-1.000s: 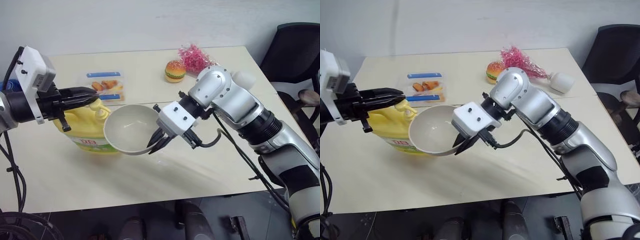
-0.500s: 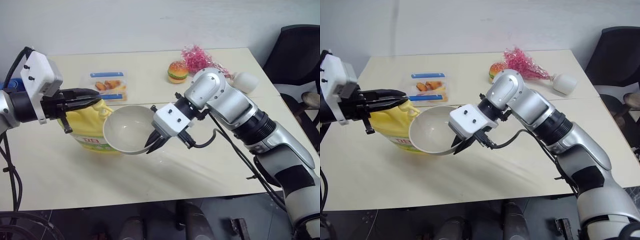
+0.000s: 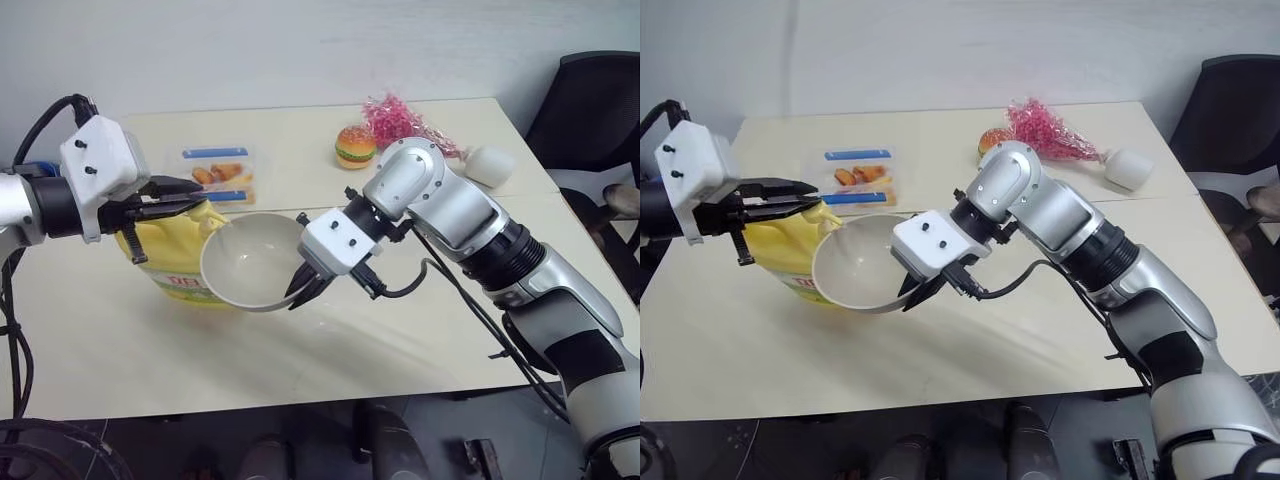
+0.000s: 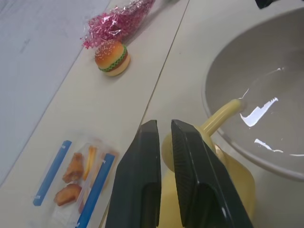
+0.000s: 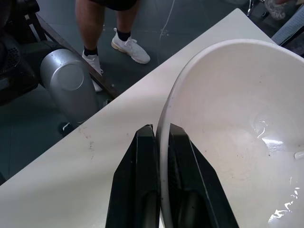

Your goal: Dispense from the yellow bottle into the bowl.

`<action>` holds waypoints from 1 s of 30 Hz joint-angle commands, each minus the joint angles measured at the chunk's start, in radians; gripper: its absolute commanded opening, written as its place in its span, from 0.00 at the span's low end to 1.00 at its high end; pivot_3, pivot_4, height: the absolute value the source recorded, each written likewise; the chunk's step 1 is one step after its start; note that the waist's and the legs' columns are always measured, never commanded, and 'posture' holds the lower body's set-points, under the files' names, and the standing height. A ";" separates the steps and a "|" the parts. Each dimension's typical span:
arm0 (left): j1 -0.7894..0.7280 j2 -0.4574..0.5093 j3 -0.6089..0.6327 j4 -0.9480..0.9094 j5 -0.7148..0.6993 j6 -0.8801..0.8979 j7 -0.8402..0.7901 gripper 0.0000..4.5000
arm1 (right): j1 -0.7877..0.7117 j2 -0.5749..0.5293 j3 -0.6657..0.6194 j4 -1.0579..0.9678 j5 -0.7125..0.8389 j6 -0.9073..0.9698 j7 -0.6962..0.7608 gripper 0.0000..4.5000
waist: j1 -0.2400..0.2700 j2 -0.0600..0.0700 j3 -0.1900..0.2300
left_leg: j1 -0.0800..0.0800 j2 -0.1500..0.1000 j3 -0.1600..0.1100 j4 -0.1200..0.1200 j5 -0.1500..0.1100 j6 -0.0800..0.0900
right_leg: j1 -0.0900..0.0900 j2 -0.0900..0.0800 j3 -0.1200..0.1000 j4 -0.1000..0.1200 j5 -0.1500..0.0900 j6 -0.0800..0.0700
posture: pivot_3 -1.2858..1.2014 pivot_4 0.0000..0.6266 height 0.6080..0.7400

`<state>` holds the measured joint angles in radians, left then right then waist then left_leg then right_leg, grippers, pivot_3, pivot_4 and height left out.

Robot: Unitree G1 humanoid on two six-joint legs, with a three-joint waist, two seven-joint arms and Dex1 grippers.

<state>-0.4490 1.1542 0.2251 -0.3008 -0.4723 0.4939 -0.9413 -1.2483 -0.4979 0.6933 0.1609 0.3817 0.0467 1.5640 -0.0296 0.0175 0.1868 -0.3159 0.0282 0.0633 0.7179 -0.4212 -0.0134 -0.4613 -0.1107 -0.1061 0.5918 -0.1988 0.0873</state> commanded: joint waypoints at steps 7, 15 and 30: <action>0.121 0.009 -0.147 0.034 0.091 -0.011 -0.073 0.12 | -0.036 0.015 -0.045 -0.009 0.004 -0.002 0.050 0.00 | -0.003 0.005 -0.003 | 0.000 0.000 0.001 -0.002 0.000 0.000 | 0.000 0.000 0.001 0.000 0.000 0.000 | 0.52 0.24 1.00; -0.047 -0.026 -0.001 0.025 -0.164 0.208 -0.050 0.12 | -0.006 0.014 -0.098 0.003 -0.024 -0.006 0.049 0.00 | 0.000 0.004 -0.003 | 0.000 0.000 0.001 -0.001 0.000 0.000 | -0.001 0.000 0.001 0.000 0.000 0.000 | 0.52 0.24 1.00; 0.044 0.219 0.574 -0.050 -0.505 0.676 -0.209 0.99 | 0.300 -0.152 -0.273 0.201 -0.260 -0.169 -0.143 0.00 | -0.007 -0.011 0.007 | -0.020 0.000 0.003 -0.001 -0.002 0.002 | -0.018 -0.003 -0.016 -0.005 0.000 0.000 | 0.52 0.24 1.00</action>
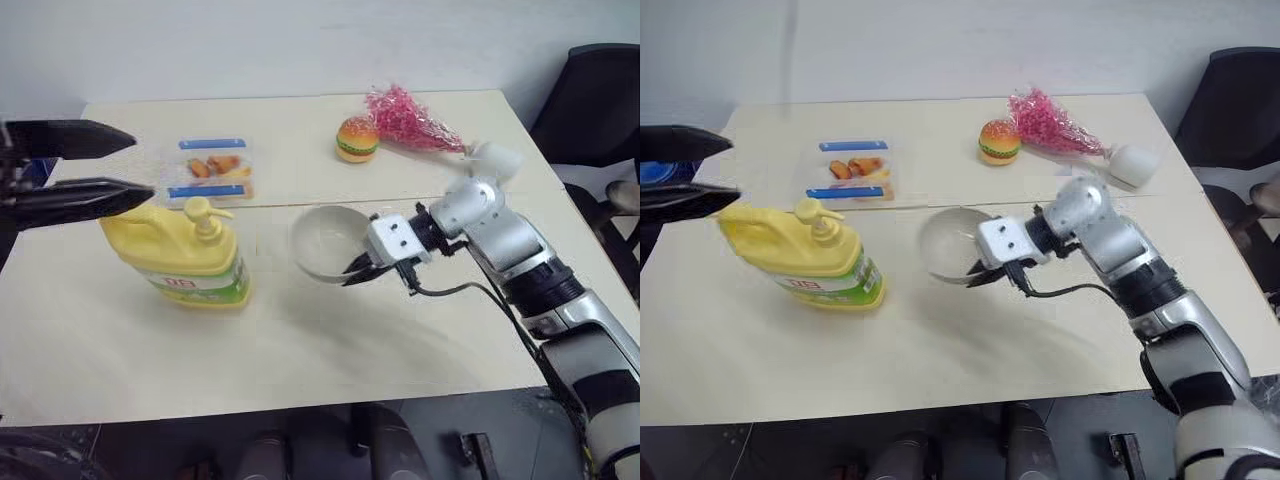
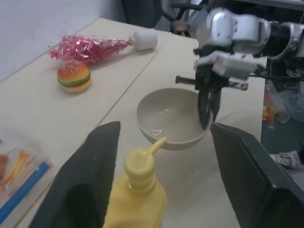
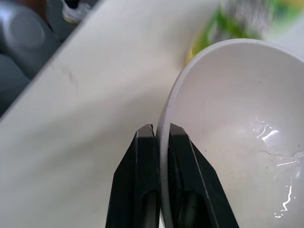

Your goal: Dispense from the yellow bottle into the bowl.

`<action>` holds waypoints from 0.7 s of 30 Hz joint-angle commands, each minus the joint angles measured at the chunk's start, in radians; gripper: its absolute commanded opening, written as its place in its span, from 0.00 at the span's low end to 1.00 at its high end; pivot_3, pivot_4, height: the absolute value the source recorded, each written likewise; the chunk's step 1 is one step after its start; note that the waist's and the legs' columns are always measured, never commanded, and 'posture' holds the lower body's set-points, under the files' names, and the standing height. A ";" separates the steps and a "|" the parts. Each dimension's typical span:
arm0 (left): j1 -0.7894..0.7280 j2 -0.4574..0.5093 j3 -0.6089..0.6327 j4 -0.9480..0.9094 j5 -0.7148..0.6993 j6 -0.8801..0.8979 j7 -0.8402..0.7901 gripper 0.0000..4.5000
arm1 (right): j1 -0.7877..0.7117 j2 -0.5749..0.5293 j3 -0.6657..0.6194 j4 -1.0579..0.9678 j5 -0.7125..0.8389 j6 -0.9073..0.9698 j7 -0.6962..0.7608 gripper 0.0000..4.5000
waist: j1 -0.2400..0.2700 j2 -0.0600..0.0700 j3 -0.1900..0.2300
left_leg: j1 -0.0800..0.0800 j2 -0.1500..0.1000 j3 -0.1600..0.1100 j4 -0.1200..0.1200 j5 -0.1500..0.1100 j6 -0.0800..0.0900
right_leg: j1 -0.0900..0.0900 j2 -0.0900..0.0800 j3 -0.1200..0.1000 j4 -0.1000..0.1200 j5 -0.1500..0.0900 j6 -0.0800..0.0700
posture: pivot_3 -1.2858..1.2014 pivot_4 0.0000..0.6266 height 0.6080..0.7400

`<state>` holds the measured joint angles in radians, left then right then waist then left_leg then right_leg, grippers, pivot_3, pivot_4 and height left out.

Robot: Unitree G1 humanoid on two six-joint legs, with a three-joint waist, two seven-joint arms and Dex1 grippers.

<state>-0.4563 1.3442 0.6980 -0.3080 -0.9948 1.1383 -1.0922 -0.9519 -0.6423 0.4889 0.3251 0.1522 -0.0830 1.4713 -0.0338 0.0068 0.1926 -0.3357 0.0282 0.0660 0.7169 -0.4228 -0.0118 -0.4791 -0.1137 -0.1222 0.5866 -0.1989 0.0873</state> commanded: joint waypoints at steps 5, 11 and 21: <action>0.325 0.004 0.336 -0.199 0.133 0.078 -0.214 0.99 | 0.070 -0.014 -0.107 0.275 -0.138 -0.145 -0.196 0.00 | -0.023 -0.001 0.002 | 0.001 0.001 0.001 0.001 0.002 -0.003 | 0.000 0.001 0.001 0.002 0.000 -0.002 | 0.52 0.24 1.00; 0.416 -0.024 0.416 -0.251 0.150 0.061 -0.240 0.99 | 0.095 0.004 -0.136 0.440 -0.194 -0.225 -0.268 0.00 | -0.026 0.000 0.002 | 0.002 0.001 0.001 0.001 0.003 -0.005 | 0.000 0.001 0.003 0.004 0.001 -0.004 | 0.52 0.24 1.00; 0.425 -0.065 0.396 -0.242 0.135 0.008 -0.203 1.00 | 0.126 -0.104 -0.298 0.266 -0.067 -0.040 -0.151 0.72 | -0.018 0.001 0.003 | 0.002 0.002 0.002 0.002 0.004 -0.005 | -0.001 0.001 0.004 0.005 0.003 -0.006 | 0.52 0.24 1.00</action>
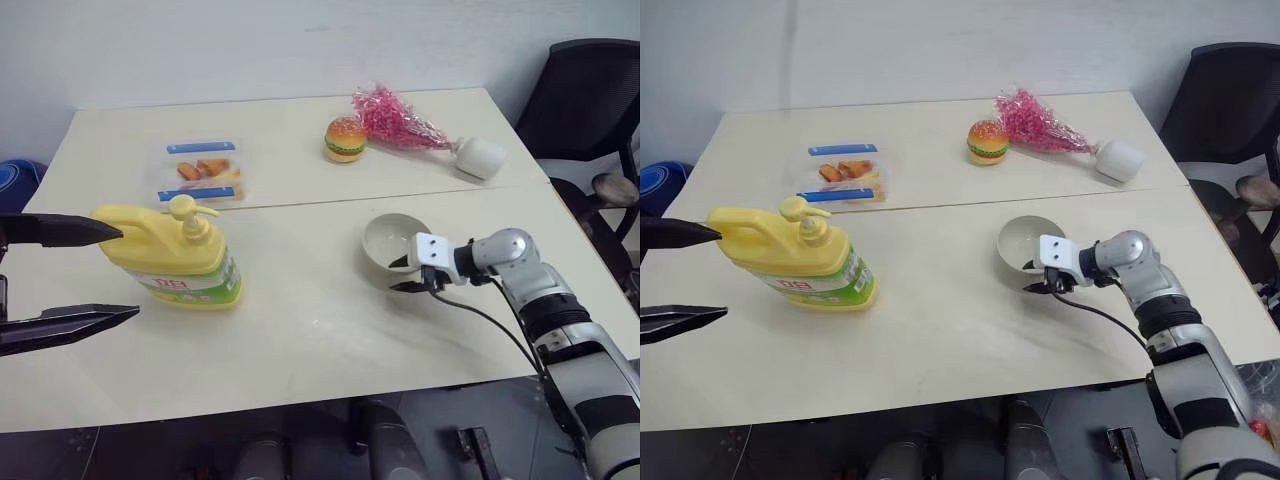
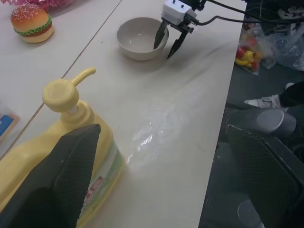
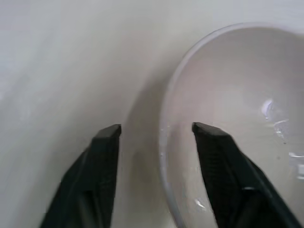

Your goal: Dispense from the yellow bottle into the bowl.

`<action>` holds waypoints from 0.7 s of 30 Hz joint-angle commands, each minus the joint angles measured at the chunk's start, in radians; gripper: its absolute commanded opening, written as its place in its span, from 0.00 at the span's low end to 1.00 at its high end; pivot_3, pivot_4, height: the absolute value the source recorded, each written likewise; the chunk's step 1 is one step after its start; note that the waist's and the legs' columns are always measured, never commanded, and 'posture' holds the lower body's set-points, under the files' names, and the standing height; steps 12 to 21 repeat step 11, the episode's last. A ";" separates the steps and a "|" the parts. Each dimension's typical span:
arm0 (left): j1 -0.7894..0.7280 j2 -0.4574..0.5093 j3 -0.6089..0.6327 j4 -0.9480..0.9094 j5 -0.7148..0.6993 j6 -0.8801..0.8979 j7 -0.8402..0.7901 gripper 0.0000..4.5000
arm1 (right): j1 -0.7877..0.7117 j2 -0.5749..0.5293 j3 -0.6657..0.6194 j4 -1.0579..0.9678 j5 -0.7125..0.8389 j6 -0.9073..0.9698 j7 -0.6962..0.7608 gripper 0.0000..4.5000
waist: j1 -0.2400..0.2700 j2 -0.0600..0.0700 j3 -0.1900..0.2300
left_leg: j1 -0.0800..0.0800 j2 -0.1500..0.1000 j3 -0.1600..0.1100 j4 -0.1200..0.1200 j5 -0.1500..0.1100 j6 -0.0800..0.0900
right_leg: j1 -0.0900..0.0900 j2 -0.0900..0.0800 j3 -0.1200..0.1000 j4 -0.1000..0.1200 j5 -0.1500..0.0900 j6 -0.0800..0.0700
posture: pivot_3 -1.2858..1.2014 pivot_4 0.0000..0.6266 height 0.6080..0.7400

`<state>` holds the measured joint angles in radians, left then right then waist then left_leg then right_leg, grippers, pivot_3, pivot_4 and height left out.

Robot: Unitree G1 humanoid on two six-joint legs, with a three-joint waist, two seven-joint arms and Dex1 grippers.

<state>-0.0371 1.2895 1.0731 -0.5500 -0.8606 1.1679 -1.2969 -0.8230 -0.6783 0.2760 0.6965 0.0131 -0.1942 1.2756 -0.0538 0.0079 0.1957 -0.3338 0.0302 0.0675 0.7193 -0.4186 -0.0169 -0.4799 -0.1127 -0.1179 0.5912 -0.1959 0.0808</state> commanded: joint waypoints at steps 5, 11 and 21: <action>0.075 -0.042 0.093 0.004 0.021 -0.013 -0.031 1.00 | 0.041 -0.284 -0.207 -0.279 0.230 0.333 0.261 0.95 | 0.018 0.000 0.000 | -0.001 0.000 0.000 0.000 0.000 0.001 | 0.000 0.000 -0.001 -0.001 0.000 0.000 | 0.52 0.24 1.00; 0.154 -0.059 0.138 0.033 0.065 -0.064 -0.060 1.00 | 0.090 -0.465 -0.264 -0.264 0.364 0.473 0.339 0.95 | 0.025 0.000 0.000 | 0.001 0.000 0.001 0.000 -0.001 0.002 | 0.001 0.000 0.000 -0.002 0.000 0.000 | 0.52 0.24 1.00; 0.154 -0.059 0.138 0.033 0.065 -0.064 -0.060 1.00 | 0.090 -0.465 -0.264 -0.264 0.364 0.473 0.339 0.95 | 0.025 0.000 0.000 | 0.001 0.000 0.001 0.000 -0.001 0.002 | 0.001 0.000 0.000 -0.002 0.000 0.000 | 0.52 0.24 1.00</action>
